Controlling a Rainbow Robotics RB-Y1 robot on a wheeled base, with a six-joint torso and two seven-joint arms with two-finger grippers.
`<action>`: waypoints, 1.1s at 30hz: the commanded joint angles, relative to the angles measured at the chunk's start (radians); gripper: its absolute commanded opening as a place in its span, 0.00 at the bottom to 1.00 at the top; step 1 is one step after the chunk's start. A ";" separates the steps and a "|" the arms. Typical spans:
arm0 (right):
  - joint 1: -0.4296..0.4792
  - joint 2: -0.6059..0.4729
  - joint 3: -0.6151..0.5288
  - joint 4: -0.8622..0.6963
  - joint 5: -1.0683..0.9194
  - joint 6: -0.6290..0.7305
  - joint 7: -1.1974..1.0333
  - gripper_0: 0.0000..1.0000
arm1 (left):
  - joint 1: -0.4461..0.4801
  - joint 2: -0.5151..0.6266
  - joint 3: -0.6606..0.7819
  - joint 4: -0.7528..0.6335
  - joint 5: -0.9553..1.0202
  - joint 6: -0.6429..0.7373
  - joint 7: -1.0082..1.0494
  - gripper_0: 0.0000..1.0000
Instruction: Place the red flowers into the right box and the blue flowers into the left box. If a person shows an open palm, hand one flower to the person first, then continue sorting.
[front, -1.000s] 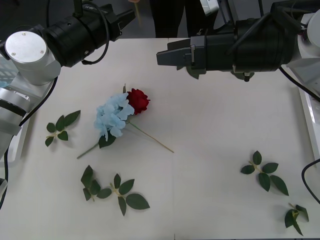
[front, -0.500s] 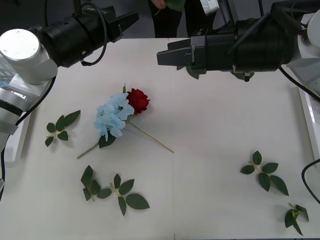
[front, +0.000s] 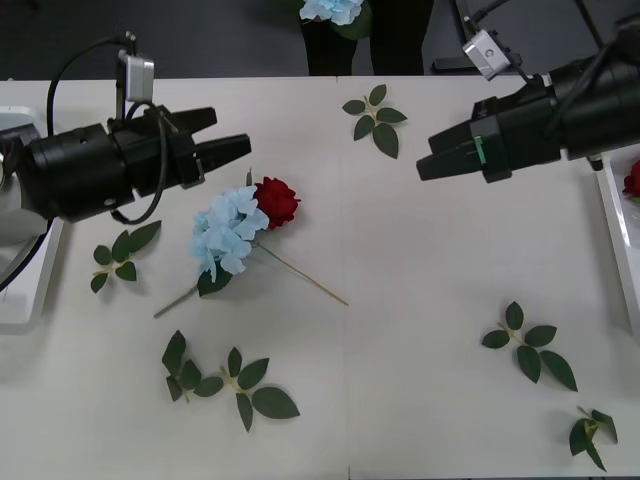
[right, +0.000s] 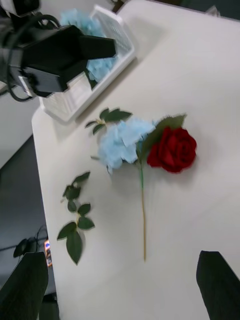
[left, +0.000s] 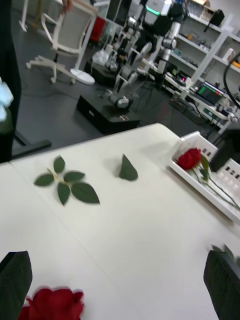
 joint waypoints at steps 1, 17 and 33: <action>0.001 -0.091 -0.018 0.062 -0.026 0.085 0.095 0.87 | 0.107 0.061 0.047 -0.090 0.068 0.036 0.069 1.00; 0.001 -0.098 -0.019 0.197 -0.155 0.139 0.540 0.87 | 0.308 0.029 -0.057 -0.148 0.033 0.038 0.304 1.00; 0.001 -0.089 -0.018 0.262 -0.130 0.082 0.594 0.86 | 0.268 -0.023 -0.255 -0.141 -0.137 -0.283 0.721 1.00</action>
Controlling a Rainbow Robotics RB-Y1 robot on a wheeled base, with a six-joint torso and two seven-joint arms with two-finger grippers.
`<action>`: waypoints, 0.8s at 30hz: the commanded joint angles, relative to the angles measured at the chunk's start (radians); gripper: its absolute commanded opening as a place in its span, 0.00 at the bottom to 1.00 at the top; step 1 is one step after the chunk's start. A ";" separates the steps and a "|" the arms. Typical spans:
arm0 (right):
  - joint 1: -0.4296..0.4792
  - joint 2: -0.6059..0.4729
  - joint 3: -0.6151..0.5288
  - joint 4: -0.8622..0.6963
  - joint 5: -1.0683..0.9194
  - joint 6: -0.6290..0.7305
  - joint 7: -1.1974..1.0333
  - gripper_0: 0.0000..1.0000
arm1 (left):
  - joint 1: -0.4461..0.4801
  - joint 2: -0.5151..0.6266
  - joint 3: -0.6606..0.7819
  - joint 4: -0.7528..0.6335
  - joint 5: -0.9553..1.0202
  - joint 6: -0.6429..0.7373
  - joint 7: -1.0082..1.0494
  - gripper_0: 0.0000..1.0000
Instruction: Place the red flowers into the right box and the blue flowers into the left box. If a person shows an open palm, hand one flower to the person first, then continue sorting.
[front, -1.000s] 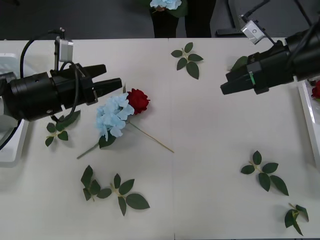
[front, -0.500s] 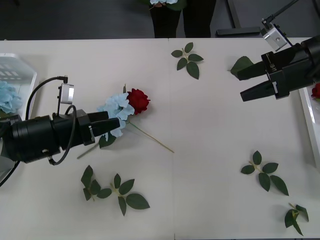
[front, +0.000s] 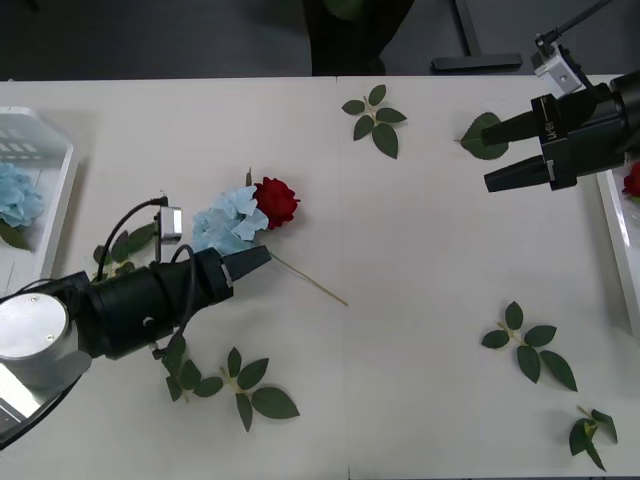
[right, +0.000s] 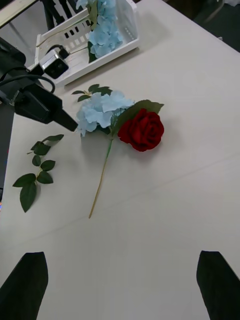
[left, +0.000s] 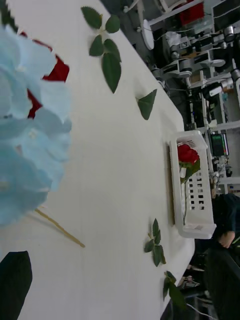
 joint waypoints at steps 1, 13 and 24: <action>0.001 -0.024 -0.017 0.019 -0.005 -0.005 0.012 0.86 | -0.028 -0.020 -0.007 -0.025 -0.100 -0.003 0.132 1.00; 0.001 -0.013 -0.017 0.027 -0.005 -0.001 0.012 0.87 | -0.067 -0.055 0.271 -0.042 -0.444 0.600 0.391 1.00; 0.001 -0.013 -0.017 0.027 -0.005 -0.001 0.012 0.86 | -0.144 -0.160 0.197 -0.214 -0.846 0.733 0.927 1.00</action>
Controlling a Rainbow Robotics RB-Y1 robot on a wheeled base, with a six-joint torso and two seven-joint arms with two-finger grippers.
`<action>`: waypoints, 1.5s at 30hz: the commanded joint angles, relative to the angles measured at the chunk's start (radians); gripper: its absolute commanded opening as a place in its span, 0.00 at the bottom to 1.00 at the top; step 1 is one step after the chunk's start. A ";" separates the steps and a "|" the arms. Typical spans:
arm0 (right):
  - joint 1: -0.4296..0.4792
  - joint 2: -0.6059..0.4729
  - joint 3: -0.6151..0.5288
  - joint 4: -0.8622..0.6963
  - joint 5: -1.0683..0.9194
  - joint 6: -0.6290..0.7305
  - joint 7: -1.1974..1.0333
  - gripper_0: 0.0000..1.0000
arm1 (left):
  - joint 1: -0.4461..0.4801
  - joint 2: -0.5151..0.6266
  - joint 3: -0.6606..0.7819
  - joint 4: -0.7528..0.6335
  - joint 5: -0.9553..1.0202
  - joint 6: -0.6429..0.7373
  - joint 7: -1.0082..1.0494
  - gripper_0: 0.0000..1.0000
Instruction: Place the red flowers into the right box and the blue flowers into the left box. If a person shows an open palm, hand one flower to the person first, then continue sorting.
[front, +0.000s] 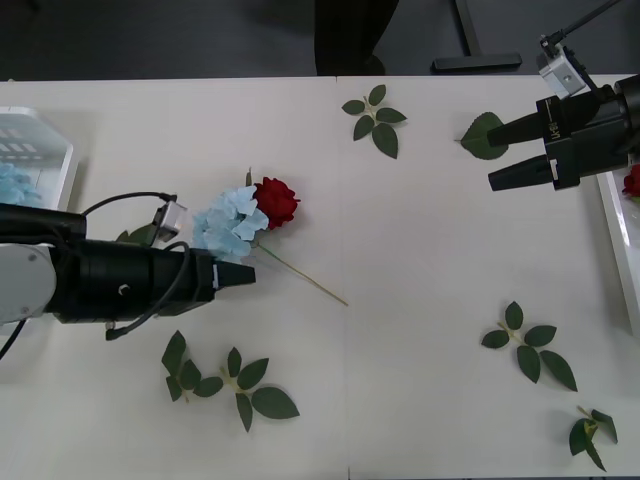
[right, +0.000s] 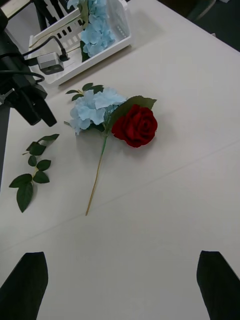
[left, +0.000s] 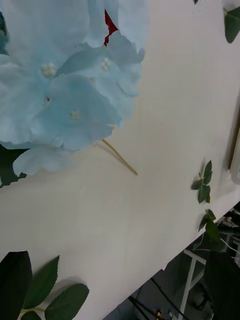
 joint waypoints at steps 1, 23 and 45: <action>0.001 -0.013 -0.017 -0.001 -0.005 -0.001 0.012 0.86 | -0.083 -0.055 -0.095 -0.092 -0.171 0.028 0.246 1.00; 0.001 -0.013 -0.017 -0.001 -0.005 -0.001 0.012 1.00 | -0.357 -0.261 -0.365 0.063 -0.786 0.176 0.897 1.00; 0.001 -0.013 -0.017 -0.001 -0.005 -0.001 0.012 1.00 | -0.449 -0.310 -0.416 0.290 -1.091 0.159 1.049 1.00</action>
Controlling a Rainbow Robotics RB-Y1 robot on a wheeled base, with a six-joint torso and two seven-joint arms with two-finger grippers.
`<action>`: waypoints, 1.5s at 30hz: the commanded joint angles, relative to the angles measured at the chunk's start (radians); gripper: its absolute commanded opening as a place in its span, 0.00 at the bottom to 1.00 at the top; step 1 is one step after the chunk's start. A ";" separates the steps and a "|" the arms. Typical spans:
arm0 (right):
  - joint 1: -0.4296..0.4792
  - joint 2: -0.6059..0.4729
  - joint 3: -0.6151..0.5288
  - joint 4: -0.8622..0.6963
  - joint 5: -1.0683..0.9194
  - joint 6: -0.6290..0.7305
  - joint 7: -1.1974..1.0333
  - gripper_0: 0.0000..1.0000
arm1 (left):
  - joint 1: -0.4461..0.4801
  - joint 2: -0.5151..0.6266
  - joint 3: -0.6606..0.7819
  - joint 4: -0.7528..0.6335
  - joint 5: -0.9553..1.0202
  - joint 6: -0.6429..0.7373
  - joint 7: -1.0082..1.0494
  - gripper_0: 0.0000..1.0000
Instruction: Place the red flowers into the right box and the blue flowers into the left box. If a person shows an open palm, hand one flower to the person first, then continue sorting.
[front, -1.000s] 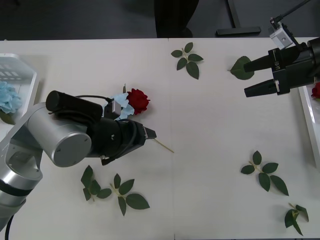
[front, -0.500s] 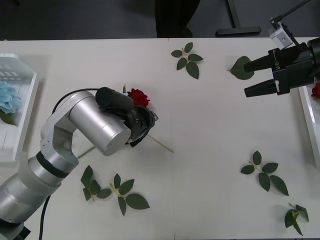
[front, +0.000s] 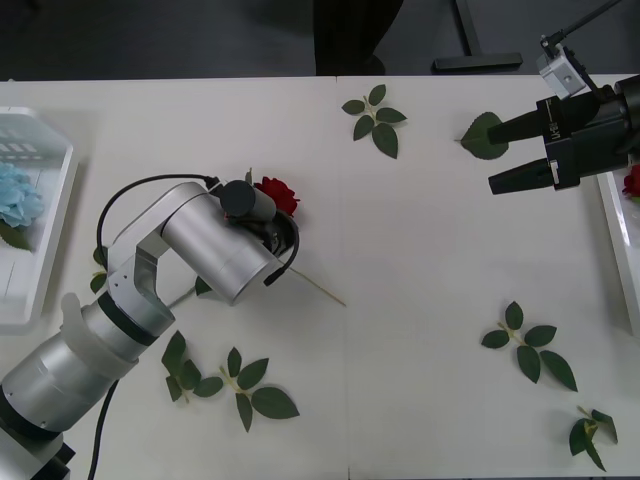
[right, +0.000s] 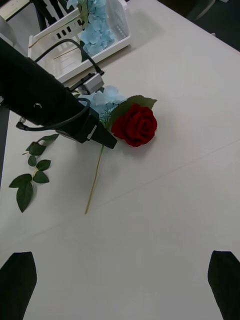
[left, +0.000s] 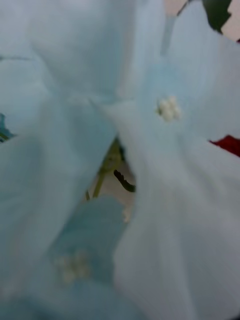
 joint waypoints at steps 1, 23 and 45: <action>0.000 -0.013 -0.017 -0.003 -0.005 -0.001 0.012 1.00 | -0.055 -0.011 -0.014 0.020 -0.065 -0.007 0.041 1.00; 0.000 -0.013 -0.017 -0.003 -0.005 -0.001 0.012 1.00 | -0.052 -0.002 -0.019 0.026 -0.096 -0.004 0.001 0.00; 0.000 -0.013 -0.017 -0.003 -0.005 -0.001 0.012 1.00 | -0.054 0.106 0.056 -0.083 -0.010 0.111 -0.106 0.00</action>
